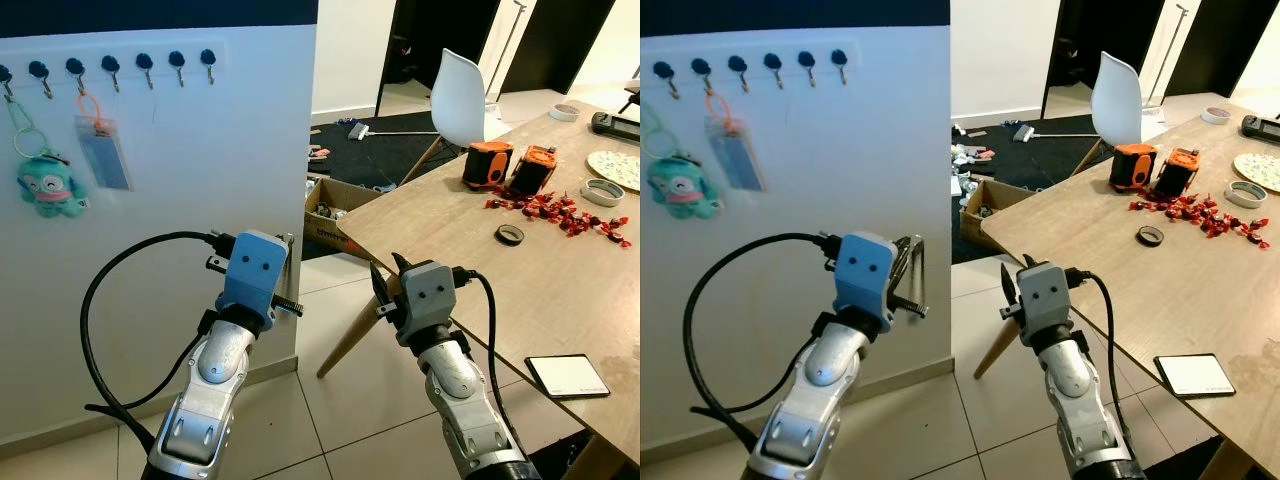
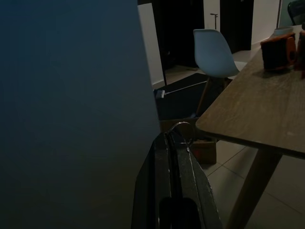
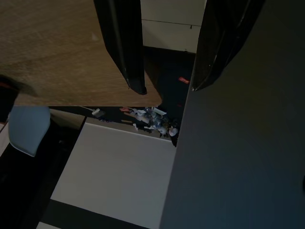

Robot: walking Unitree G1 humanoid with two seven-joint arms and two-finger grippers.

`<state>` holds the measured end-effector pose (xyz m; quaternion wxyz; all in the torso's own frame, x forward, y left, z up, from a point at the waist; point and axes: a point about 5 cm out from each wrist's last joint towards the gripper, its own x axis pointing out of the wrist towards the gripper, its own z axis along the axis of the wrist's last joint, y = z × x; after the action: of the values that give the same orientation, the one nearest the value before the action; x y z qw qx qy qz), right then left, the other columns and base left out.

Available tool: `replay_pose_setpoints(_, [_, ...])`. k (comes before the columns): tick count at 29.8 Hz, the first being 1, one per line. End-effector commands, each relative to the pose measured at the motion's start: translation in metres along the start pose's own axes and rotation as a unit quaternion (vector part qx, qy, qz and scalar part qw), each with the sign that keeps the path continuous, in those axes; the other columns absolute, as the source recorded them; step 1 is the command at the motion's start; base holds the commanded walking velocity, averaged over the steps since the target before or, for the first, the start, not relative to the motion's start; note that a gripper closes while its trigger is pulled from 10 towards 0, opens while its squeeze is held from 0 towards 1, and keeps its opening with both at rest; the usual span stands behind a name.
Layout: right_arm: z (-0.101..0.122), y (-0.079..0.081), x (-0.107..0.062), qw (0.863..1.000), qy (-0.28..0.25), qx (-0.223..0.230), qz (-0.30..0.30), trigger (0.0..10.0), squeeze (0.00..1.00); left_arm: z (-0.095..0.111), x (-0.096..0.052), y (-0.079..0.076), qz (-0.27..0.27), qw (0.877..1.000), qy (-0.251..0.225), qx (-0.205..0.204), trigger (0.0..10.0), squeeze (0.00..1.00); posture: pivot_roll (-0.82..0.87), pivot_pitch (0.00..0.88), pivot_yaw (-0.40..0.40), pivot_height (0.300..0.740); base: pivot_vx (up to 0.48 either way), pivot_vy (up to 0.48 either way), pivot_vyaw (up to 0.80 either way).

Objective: Hang keys on a hook

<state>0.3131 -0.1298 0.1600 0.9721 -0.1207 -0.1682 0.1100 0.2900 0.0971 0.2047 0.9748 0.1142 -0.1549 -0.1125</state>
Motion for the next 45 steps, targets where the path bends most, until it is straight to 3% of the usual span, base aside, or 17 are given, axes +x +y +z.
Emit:
replay_pose_setpoints(1, [-0.002,0.000,-0.002,1.000,0.006,0.000,0.004,10.0,0.00,-0.003,-0.003,-0.002,0.000,1.000,0.009,-0.001,10.0,0.00,0.04,0.133,-0.035,0.740,0.000,0.000,0.00])
replay_pose_setpoints(7, [-0.002,0.001,-0.002,1.000,0.006,0.001,0.005,10.0,0.00,-0.001,-0.002,0.001,0.009,1.000,0.006,-0.005,10.0,0.00,0.04,0.133,-0.035,0.740,0.000,0.000,0.00])
replay_pose_setpoints(13, [0.000,0.002,0.000,1.000,0.003,0.005,0.006,10.0,0.00,-0.001,0.011,0.014,0.070,0.997,0.022,-0.009,10.0,0.00,0.05,0.142,-0.036,0.740,0.000,0.000,0.00])
replay_pose_setpoints(15, [0.008,0.004,0.005,1.000,-0.013,0.014,0.012,10.0,0.00,0.001,0.026,0.032,0.125,0.992,0.034,0.004,10.0,0.00,0.04,0.152,-0.028,0.740,0.000,0.000,0.00])
replay_pose_setpoints(16, [0.008,0.004,0.005,1.000,-0.013,0.014,0.012,10.0,0.00,0.001,0.026,0.032,0.125,0.992,0.034,0.004,10.0,0.00,0.04,0.152,-0.028,0.740,0.000,0.000,0.00])
replay_pose_setpoints(19, [0.020,0.008,0.012,0.999,-0.033,0.020,0.017,10.0,0.00,0.008,0.040,0.053,0.158,0.987,0.024,0.022,10.0,0.00,0.04,0.158,-0.019,0.740,0.000,0.000,0.00])
replay_pose_setpoints(22, [0.025,0.007,0.015,0.999,-0.043,0.022,0.016,10.0,0.00,0.013,0.045,0.066,0.173,0.984,0.015,0.036,10.0,0.00,0.04,0.158,-0.019,0.740,0.000,0.000,0.00])
replay_pose_setpoints(26, [0.036,0.004,0.018,0.998,-0.060,0.025,0.010,10.0,0.00,0.031,0.053,0.113,0.221,0.973,-0.010,0.067,10.0,0.00,0.04,0.167,-0.008,0.740,0.000,0.000,0.00])
replay_pose_setpoints(28, [0.036,0.004,0.018,0.998,-0.060,0.025,0.010,10.0,0.00,0.031,0.053,0.113,0.221,0.973,-0.010,0.067,10.0,0.00,0.04,0.167,-0.008,0.740,0.000,0.000,0.00])
replay_pose_setpoints(30, [0.043,0.006,0.021,0.997,-0.073,0.024,0.018,10.0,0.00,0.046,0.061,0.129,0.229,0.969,-0.030,0.085,10.0,0.00,0.04,0.176,0.002,0.740,0.000,0.000,0.00])
replay_pose_setpoints(36, [0.057,0.012,0.029,0.994,-0.100,0.019,0.036,10.0,0.00,0.067,0.080,0.141,0.248,0.963,-0.050,0.095,10.0,0.00,0.05,0.187,0.011,0.740,0.000,0.000,0.00])
replay_pose_setpoints(45, [0.070,0.011,0.034,0.992,-0.118,0.025,0.032,10.0,0.00,0.096,0.106,0.139,0.241,0.963,-0.089,0.086,10.0,0.00,0.04,0.200,0.020,0.740,0.000,0.000,0.00])
